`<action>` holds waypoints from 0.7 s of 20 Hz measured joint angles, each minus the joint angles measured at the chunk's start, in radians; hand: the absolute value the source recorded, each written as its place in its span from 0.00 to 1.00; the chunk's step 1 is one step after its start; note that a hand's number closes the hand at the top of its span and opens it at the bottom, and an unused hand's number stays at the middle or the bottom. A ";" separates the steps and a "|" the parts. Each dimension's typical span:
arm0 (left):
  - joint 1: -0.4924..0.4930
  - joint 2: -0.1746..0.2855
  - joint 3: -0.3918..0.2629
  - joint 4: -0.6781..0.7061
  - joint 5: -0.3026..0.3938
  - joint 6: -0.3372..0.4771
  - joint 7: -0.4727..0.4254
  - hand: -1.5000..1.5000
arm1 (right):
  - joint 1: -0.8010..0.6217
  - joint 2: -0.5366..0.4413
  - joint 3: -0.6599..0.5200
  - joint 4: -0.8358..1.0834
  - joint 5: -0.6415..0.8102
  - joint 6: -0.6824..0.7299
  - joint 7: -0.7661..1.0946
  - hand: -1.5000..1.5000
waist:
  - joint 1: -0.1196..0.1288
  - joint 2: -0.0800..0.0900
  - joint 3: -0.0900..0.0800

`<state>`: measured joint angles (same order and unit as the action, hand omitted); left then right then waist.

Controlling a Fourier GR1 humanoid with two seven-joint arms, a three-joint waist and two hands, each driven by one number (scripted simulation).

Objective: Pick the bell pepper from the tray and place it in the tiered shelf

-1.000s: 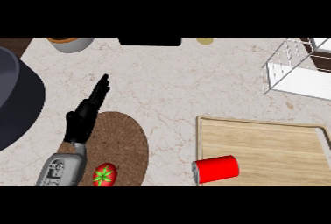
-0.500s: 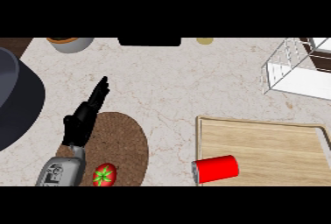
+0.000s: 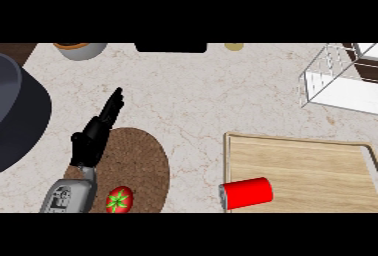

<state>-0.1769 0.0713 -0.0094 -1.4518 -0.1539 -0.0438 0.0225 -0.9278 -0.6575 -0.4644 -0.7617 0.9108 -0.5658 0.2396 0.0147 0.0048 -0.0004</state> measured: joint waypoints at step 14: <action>0.029 -0.006 -0.005 -0.025 -0.013 0.010 -0.001 0.50 | 0.016 -0.018 -0.053 -0.077 -0.186 0.054 0.006 0.00 | -0.008 -0.005 0.001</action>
<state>-0.1478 0.0655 -0.0146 -1.4767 -0.1665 -0.0338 0.0210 -0.9115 -0.6759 -0.5174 -0.8389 0.7246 -0.5114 0.2460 0.0065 0.0002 0.0003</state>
